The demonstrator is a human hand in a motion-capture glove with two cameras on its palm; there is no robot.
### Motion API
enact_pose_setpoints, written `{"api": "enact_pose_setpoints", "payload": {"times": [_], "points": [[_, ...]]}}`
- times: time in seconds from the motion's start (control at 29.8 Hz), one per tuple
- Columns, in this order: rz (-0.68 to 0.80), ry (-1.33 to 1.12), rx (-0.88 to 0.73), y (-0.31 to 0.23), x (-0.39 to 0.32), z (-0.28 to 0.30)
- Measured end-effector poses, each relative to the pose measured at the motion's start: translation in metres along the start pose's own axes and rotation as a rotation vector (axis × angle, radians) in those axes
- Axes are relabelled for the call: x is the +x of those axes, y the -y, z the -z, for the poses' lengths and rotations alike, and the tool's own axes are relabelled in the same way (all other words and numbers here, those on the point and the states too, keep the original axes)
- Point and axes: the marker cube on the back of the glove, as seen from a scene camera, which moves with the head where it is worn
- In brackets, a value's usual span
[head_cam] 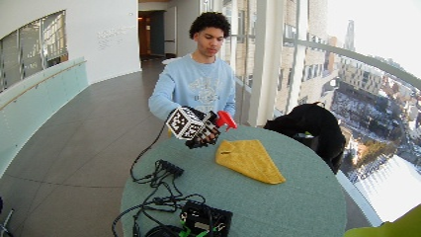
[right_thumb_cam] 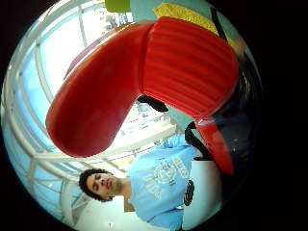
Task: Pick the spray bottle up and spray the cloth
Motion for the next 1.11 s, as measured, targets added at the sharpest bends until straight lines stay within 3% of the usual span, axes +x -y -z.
{"api": "enact_pose_setpoints", "payload": {"times": [0.5, 0.81, 1.11], "points": [[0.045, 0.051, 0.016, 0.001, -0.01, -0.01], [0.279, 0.283, 0.107, 0.011, -0.07, -0.04], [0.547, 0.465, 0.116, 0.049, -0.147, -0.112]]}}
